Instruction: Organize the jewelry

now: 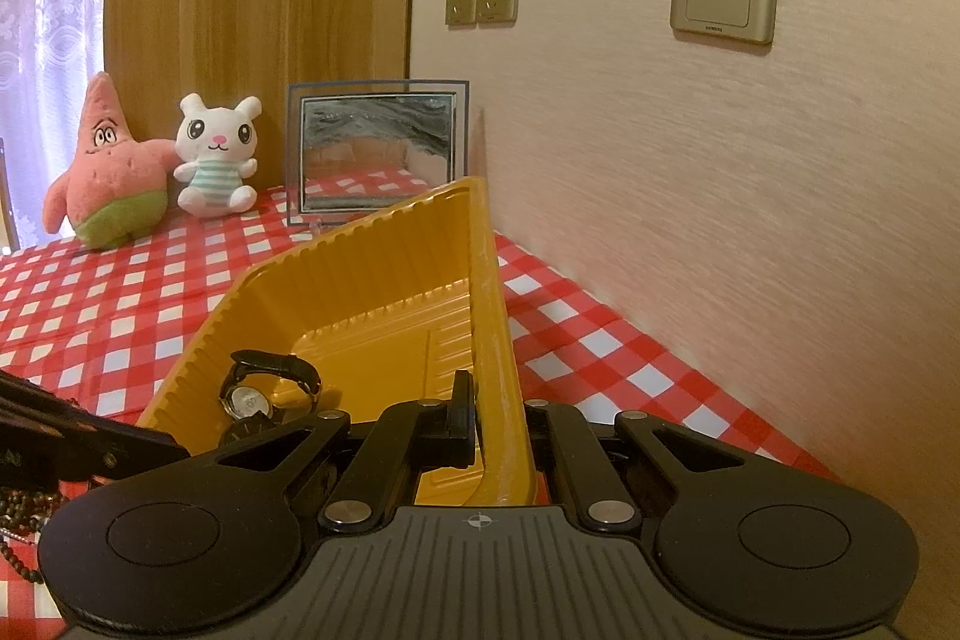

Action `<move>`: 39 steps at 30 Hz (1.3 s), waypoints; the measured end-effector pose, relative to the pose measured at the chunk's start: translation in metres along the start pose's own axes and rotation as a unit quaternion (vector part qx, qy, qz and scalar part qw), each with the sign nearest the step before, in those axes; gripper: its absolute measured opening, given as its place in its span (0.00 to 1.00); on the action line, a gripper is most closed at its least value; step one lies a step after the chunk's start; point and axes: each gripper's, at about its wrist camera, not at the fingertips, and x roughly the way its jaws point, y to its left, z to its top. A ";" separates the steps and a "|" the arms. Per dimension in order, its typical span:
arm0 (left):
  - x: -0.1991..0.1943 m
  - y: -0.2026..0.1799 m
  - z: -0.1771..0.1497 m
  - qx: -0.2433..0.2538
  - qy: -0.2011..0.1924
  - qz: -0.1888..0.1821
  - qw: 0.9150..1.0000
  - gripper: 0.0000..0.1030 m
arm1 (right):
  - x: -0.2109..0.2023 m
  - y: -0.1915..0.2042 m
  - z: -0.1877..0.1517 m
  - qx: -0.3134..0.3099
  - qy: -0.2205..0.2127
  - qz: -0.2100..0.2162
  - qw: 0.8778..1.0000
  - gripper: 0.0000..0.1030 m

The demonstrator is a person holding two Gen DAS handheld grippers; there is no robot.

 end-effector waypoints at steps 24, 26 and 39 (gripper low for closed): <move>-0.076 0.113 -0.027 -0.059 -0.008 0.232 0.971 0.09 | 0.003 0.001 0.000 -0.002 -0.001 -0.001 1.000 0.04; -0.075 0.113 -0.030 -0.055 -0.004 0.235 0.970 0.09 | 0.003 0.001 0.000 -0.002 -0.002 -0.002 1.000 0.04; -0.047 0.100 -0.031 -0.016 0.015 0.217 0.976 0.14 | 0.003 0.003 0.001 -0.001 -0.001 -0.005 1.000 0.04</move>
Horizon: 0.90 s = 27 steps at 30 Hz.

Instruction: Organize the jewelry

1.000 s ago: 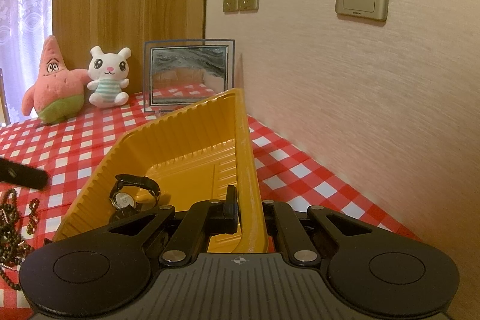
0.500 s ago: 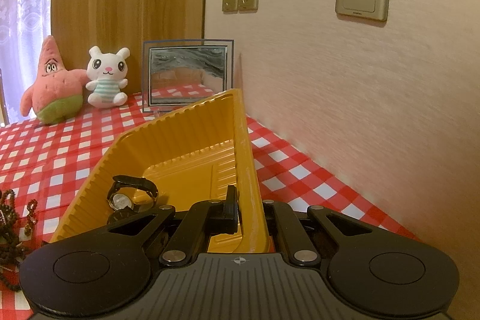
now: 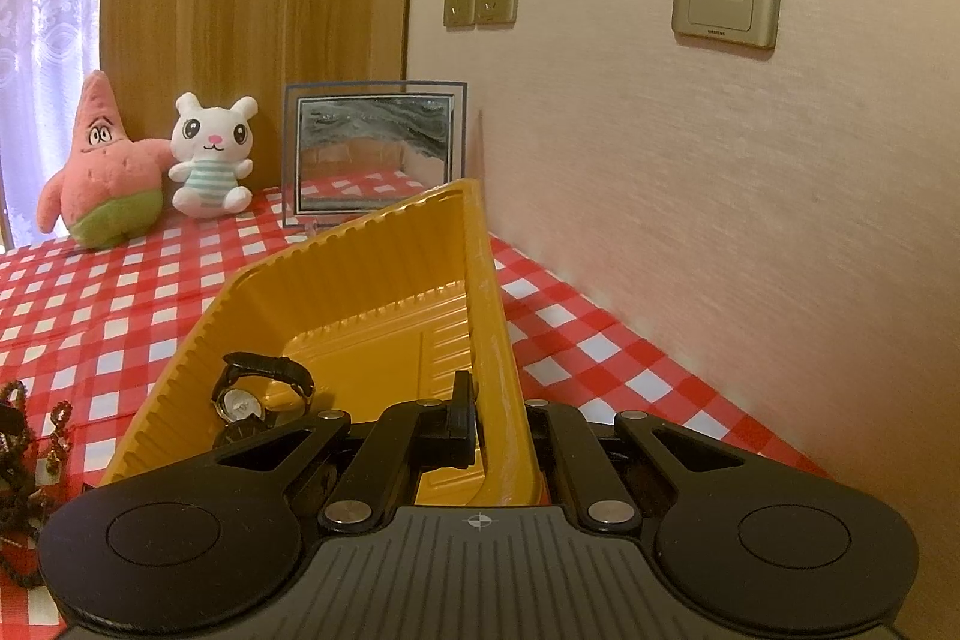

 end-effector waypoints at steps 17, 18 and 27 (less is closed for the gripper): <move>0.033 -0.025 -0.003 0.097 -0.004 0.013 0.995 0.18 | 0.000 -0.002 -0.001 0.000 0.003 0.002 1.000 0.04; 0.032 -0.025 -0.003 0.099 -0.004 0.012 0.995 0.17 | 0.000 -0.002 -0.001 0.000 0.003 0.002 1.000 0.04; 0.034 -0.027 -0.003 0.110 -0.002 0.010 0.994 0.09 | 0.001 -0.002 -0.001 -0.001 0.003 0.002 1.000 0.04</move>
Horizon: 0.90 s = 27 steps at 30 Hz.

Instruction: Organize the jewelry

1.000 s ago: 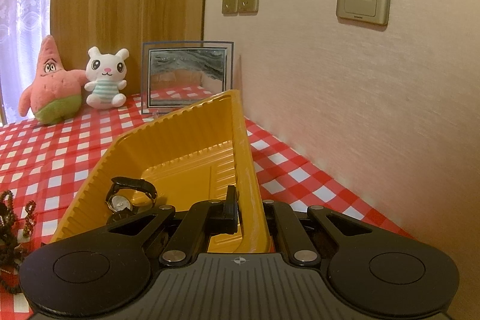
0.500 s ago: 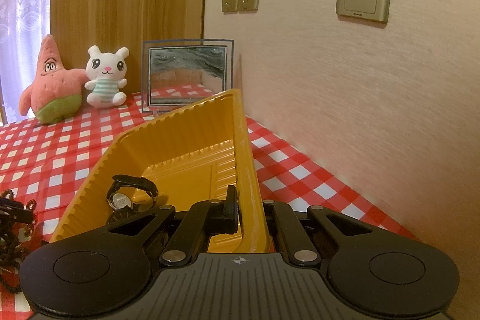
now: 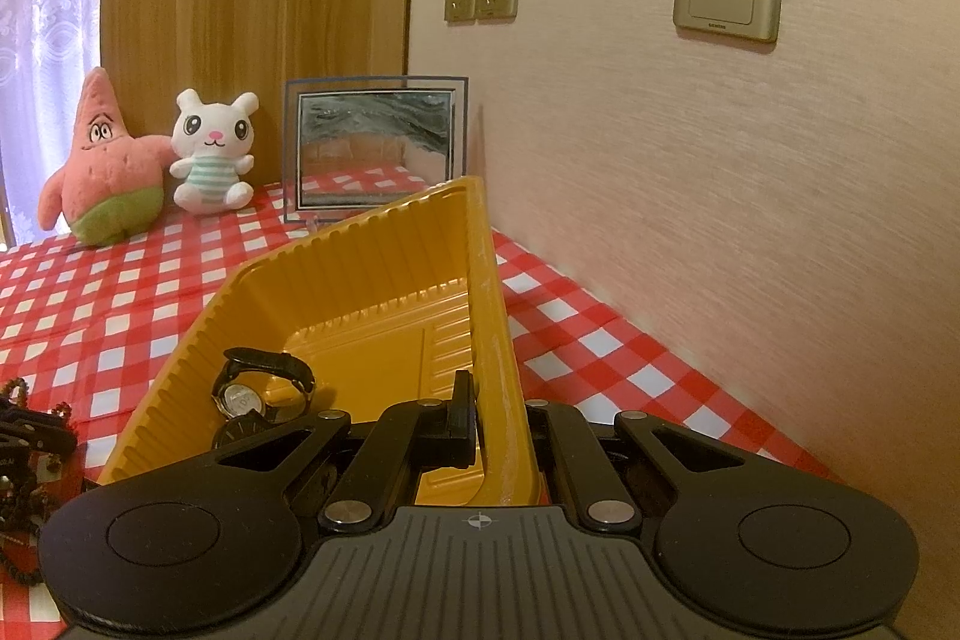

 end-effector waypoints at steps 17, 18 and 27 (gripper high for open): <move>-0.012 0.004 0.000 -0.019 -0.015 -0.006 1.000 0.03 | 0.001 0.001 0.000 -0.001 0.000 0.001 1.000 0.04; -0.016 0.007 0.001 -0.029 -0.018 -0.009 0.999 0.03 | 0.001 0.001 0.001 -0.001 0.000 0.001 1.000 0.04; -0.045 0.050 0.007 -0.151 -0.036 -0.044 0.987 0.03 | 0.000 0.001 0.001 -0.001 0.000 0.002 1.000 0.04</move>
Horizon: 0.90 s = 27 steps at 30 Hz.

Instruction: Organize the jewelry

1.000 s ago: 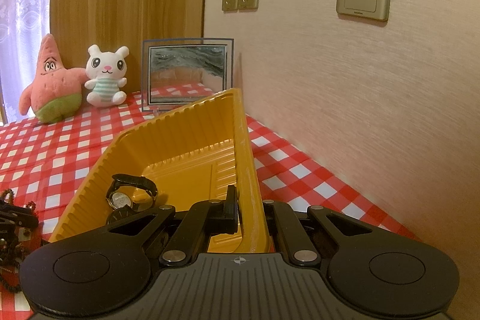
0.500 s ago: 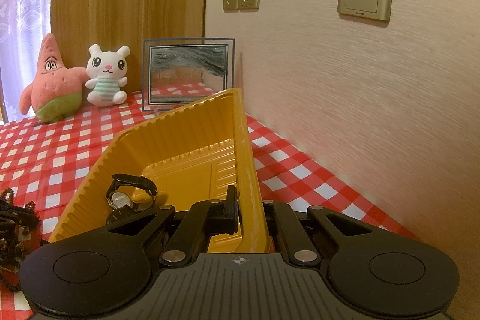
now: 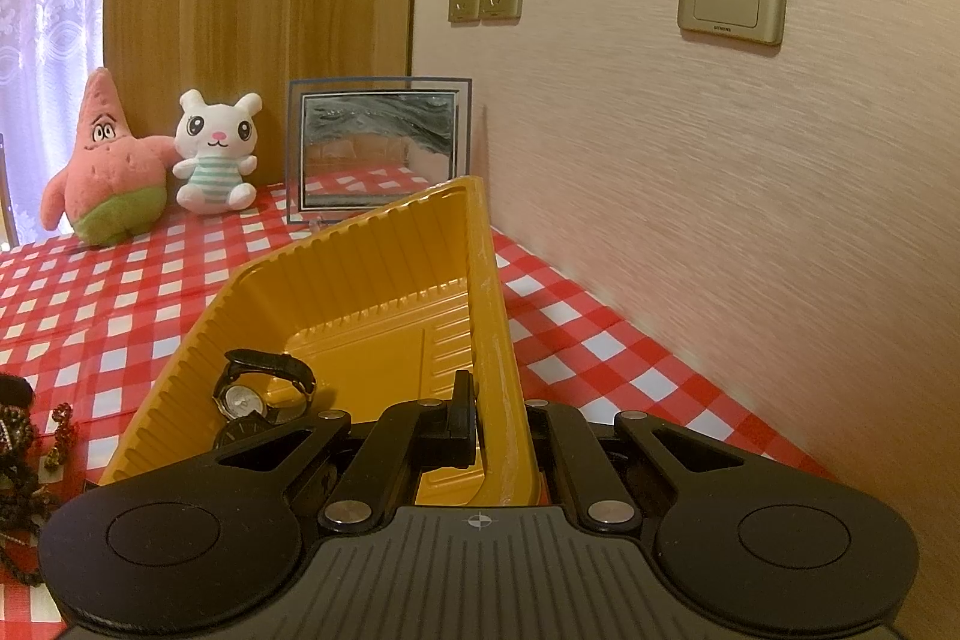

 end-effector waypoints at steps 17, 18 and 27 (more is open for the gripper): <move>-0.001 -0.106 0.014 0.039 -0.010 -0.165 0.986 0.03 | -0.004 0.003 0.001 -0.005 -0.002 0.002 1.000 0.04; 0.004 -0.114 0.014 0.045 -0.007 -0.171 0.984 0.03 | -0.005 0.004 0.001 -0.005 -0.002 0.002 1.000 0.04; 0.033 -0.136 0.005 0.042 0.034 -0.189 0.981 0.04 | -0.006 0.004 0.000 -0.004 -0.002 0.004 1.000 0.04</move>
